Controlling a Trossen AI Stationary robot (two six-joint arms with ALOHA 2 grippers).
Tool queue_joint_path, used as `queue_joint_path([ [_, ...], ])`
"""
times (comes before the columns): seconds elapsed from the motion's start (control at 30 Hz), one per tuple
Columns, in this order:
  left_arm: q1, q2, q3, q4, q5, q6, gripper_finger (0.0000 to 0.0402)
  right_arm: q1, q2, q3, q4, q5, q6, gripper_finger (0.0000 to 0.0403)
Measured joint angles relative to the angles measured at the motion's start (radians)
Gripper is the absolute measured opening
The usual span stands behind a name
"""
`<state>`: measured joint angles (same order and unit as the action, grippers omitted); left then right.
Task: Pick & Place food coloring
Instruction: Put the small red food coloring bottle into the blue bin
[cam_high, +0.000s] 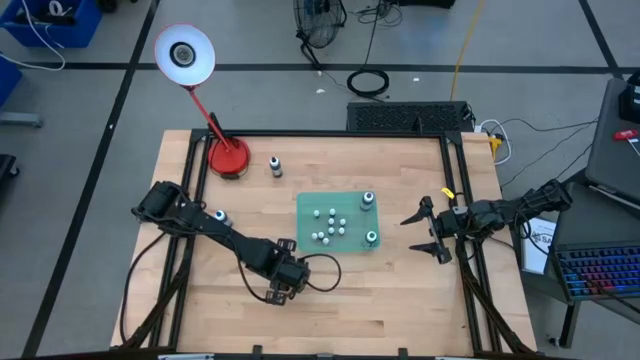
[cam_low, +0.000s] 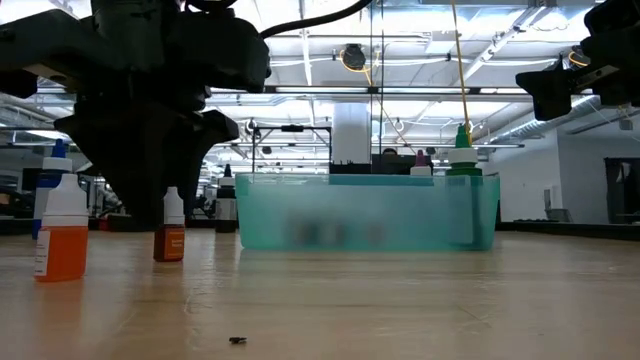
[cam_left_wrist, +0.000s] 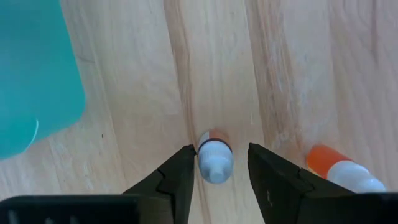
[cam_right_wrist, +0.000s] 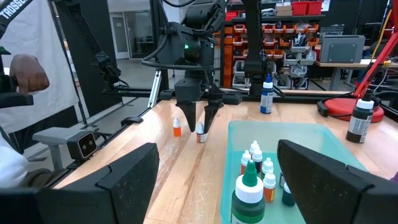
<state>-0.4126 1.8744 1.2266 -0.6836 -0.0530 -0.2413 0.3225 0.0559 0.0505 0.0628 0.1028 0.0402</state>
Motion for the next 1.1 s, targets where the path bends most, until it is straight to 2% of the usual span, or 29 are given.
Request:
queue_joint_path([
  [0.23,0.001,0.000,0.000,-0.007,0.001,0.003,0.0145,0.000,0.000,0.000,0.000,0.000,0.000,0.0313],
  [0.67,0.034,0.000,0.000,0.008,0.001,0.018,0.0071,0.000,0.000,0.000,0.000,0.000,0.000,0.0313],
  [0.8,0.034,0.000,0.001,0.000,0.000,0.049,0.0063,0.000,0.000,0.000,0.000,0.000,0.000,0.0313],
  [0.93,0.025,-0.012,0.056,-0.140,-0.057,0.084,0.0063,0.000,0.000,0.000,0.000,0.000,0.000,0.0313],
  [1.1,0.017,-0.023,0.284,-0.411,-0.215,0.116,0.0063,0.000,0.000,0.000,0.000,0.000,0.000,0.0313],
])
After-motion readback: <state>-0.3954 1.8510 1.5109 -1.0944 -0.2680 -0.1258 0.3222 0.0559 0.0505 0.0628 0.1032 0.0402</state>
